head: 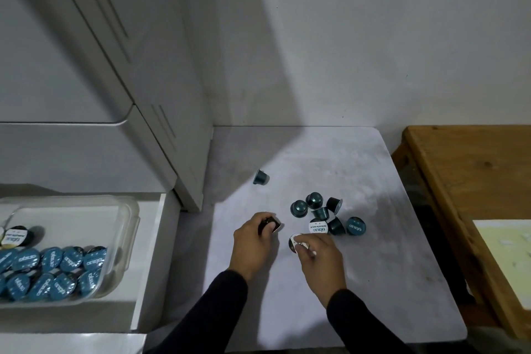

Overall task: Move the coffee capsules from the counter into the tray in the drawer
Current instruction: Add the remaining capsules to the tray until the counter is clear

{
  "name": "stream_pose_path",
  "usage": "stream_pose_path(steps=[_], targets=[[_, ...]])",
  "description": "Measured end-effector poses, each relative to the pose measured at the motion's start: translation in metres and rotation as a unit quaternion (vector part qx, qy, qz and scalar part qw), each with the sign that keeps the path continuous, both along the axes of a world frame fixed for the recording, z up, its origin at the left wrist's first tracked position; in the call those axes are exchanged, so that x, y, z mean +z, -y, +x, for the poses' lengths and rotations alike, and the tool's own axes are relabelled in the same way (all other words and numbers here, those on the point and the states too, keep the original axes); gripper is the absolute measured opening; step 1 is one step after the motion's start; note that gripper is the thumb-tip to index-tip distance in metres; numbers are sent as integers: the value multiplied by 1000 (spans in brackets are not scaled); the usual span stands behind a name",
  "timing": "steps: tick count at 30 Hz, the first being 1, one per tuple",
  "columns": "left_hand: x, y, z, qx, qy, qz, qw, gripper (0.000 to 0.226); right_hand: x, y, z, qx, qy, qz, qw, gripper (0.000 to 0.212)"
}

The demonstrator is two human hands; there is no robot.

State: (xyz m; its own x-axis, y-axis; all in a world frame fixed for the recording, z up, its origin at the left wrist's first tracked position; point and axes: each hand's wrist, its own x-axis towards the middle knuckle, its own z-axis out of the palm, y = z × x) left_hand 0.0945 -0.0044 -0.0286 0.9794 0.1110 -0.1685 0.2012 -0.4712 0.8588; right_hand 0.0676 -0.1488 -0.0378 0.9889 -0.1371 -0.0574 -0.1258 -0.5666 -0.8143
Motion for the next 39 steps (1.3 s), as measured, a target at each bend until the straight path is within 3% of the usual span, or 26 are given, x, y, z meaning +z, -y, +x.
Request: stream_pose_path(steps=[10, 19, 24, 29, 33, 39], targets=[[1, -11, 0, 43, -19, 35, 998, 19, 2, -2, 3, -21, -11, 27, 999, 17], [4, -6, -4, 59, 9, 2, 998, 21, -5, -1, 6, -48, -40, 54, 997, 25], [17, -4, -4, 104, -8, -63, 992, 28, 2, -3, 12, -50, -92, 89, 991, 30], [35, -12, -4, 94, 0, -80, 992, 32, 32, -7, 21, -42, -104, 104, 988, 26], [65, -23, -5, 74, 22, -111, 991, 31, 64, -13, 32, -30, -31, 111, 993, 23], [119, -62, -14, 61, 67, -139, 986, 29, 118, -42, 37, 9, -8, 245, 970, 33]])
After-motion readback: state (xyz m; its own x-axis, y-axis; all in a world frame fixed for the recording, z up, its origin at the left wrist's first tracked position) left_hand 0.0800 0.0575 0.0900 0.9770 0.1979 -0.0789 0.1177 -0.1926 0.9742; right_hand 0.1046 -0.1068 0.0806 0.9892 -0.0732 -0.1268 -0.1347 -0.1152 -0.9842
